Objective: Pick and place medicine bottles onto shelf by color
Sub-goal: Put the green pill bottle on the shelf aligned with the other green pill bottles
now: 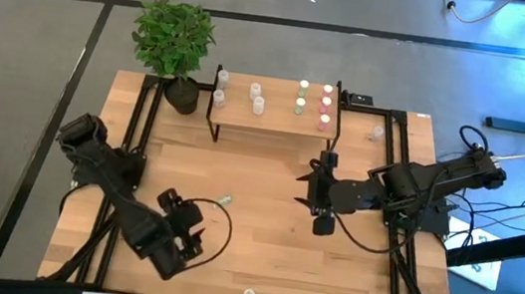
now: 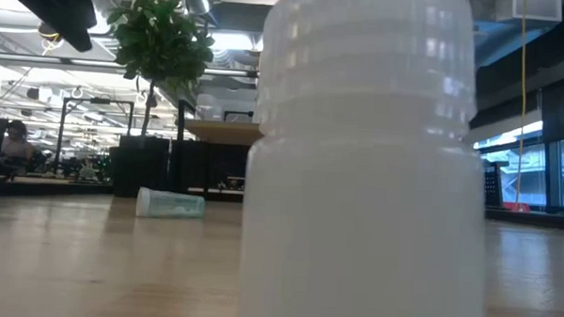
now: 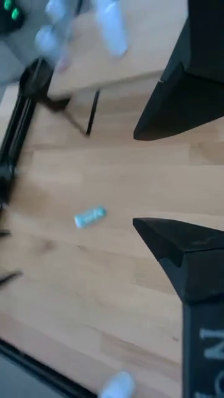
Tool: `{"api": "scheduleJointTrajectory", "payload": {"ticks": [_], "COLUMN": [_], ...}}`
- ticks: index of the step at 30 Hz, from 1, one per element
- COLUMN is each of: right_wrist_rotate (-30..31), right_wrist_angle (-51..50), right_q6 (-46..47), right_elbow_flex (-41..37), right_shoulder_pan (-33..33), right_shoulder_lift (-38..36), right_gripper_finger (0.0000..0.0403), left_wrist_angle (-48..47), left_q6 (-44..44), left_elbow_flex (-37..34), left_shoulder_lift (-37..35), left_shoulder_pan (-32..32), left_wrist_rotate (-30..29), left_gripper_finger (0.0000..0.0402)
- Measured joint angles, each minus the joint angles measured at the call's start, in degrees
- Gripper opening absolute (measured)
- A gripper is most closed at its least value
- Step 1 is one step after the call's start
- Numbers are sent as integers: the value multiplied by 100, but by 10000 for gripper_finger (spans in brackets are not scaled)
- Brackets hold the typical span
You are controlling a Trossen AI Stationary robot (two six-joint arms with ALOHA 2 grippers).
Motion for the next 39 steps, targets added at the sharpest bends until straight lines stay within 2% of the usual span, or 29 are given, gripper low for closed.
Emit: {"api": "scheduleJointTrajectory", "payload": {"ticks": [6,12,17,23,28,34,39], "right_wrist_rotate": [-829,-985,-1866,-2055,-2138,-3055,-3122], "right_wrist_angle": [352,934,1682,2654,3117,4116,4777], "right_q6": [-954,-1505,-1961,-2503,-2726,-2725,-2847], "right_elbow_flex": [0,0,0,0,0,0,0], "right_shoulder_pan": [-41,-296,-706,-1021,-1182,-1357,-1481], "right_shoulder_lift": [446,1025,1595,2358,2946,3595,4015], "right_gripper_finger": [217,217,217,217,217,217,217], "left_wrist_angle": [6,4,5,1,-35,-187,-458], "left_q6": [-262,-628,-649,-654,-654,-931,-1313], "left_elbow_flex": [-2,-2,-2,-7,-7,-7,-7], "left_shoulder_lift": [2,4,4,7,7,7,7], "left_shoulder_pan": [-315,-525,-646,-664,-664,-664,-664], "left_wrist_rotate": [-274,-509,-573,-590,-592,-595,-595], "left_gripper_finger": [313,310,313,310,313,311,313]}}
